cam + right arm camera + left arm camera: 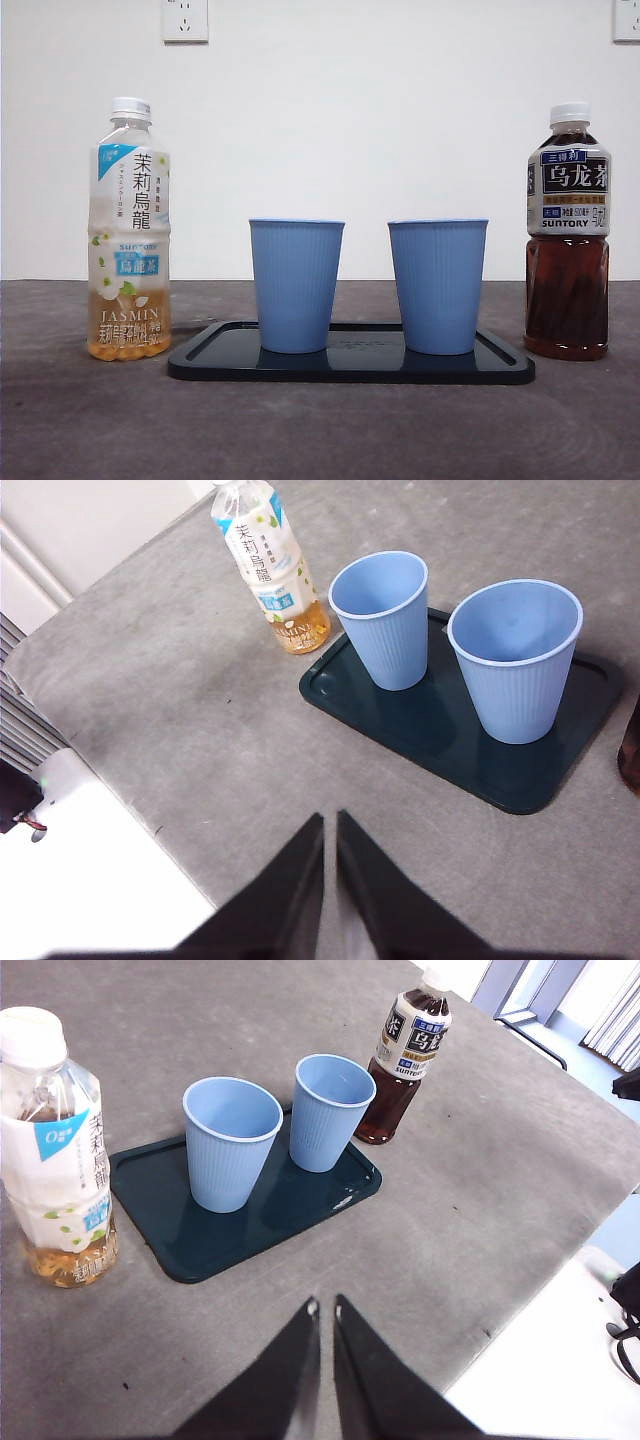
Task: Pour the drink into the cup
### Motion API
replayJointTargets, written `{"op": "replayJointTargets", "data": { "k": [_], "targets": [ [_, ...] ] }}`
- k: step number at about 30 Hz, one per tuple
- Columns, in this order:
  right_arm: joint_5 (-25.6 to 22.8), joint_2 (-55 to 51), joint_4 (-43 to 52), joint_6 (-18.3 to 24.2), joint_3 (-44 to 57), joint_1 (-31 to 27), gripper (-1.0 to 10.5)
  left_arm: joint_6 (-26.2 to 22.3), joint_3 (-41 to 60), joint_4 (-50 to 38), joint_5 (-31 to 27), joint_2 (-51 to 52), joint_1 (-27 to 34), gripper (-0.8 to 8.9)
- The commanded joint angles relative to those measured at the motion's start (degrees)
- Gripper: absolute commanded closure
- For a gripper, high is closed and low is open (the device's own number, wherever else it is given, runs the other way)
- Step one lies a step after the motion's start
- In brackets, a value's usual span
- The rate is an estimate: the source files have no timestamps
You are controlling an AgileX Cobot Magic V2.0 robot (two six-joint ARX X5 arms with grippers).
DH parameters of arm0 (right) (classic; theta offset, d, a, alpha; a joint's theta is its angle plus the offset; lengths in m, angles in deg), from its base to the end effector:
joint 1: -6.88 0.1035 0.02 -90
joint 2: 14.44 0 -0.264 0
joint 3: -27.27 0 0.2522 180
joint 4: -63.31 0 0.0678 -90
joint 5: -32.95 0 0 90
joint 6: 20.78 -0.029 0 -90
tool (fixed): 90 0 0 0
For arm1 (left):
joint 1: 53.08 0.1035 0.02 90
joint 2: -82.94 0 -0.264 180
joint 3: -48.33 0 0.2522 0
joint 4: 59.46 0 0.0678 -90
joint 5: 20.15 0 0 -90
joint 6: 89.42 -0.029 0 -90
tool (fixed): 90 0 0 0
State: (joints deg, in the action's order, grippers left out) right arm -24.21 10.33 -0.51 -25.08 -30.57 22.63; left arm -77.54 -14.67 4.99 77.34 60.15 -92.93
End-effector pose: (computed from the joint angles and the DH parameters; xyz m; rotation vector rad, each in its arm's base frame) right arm 0.0639 0.0344 0.3046 0.1509 0.5777 0.8066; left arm 0.0415 -0.0396 0.3289 -0.0714 0.4997 -0.7656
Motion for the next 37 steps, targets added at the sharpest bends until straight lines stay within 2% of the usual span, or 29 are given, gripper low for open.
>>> {"op": "replayJointTargets", "data": {
  "k": [1, 5, 6, 10, 13, 15, 17, 19, 24, 29, 37],
  "targets": [
    [0.2, 0.2, 0.7, 0.5, -0.3, 0.2, 9.3, -0.7, -0.7, -1.0, 0.2, 0.6, 1.9, 7.94],
    [0.2, 0.2, 0.7, 0.5, -0.3, 0.2, 9.3, -1.4, 2.4, -4.5, 0.5, 1.3, 11.1, 7.94],
    [0.2, 0.2, 0.7, 0.5, -0.3, 0.2, 9.3, -2.7, 4.3, -7.3, 0.4, 1.9, 14.4, 7.94],
    [0.2, 0.2, 0.7, 0.5, -0.3, 0.2, 9.3, -2.9, 13.4, -18.2, 0.5, 5.7, 24.9, 7.94],
    [0.2, 0.2, 0.7, 0.5, -0.3, 0.2, 9.3, -3.5, 21.7, -26.1, 0.4, 9.2, 29.6, 7.94],
    [0.2, 0.2, 0.7, 0.5, -0.3, 0.2, 9.3, -6.4, 27.4, -30.8, 0.1, 11.7, 31.8, 7.94],
    [0.2, 0.2, 0.7, 0.5, -0.3, 0.2, 9.3, -8.9, 32.5, -35.1, 0.0, 14.1, 33.6, 7.94],
    [0.2, 0.2, 0.7, 0.5, -0.3, 0.2, 9.3, -8.9, 37.1, -38.6, 0.0, 16.7, 35.1, 7.94],
    [0.2, 0.2, 0.7, 0.5, -0.3, 0.2, 9.3, -8.9, 44.3, -40.2, -1.9, 22.4, 37.9, 7.94],
    [0.2, 0.2, 0.7, 0.5, -0.3, 0.2, 9.3, -8.9, 47.3, -40.0, -6.3, 22.6, 38.6, 7.94],
    [0.2, 0.2, 0.7, 0.5, -0.3, 0.2, 9.3, -9.3, 48.5, -39.8, -7.7, 22.6, 38.8, 7.94]
  ]
}}
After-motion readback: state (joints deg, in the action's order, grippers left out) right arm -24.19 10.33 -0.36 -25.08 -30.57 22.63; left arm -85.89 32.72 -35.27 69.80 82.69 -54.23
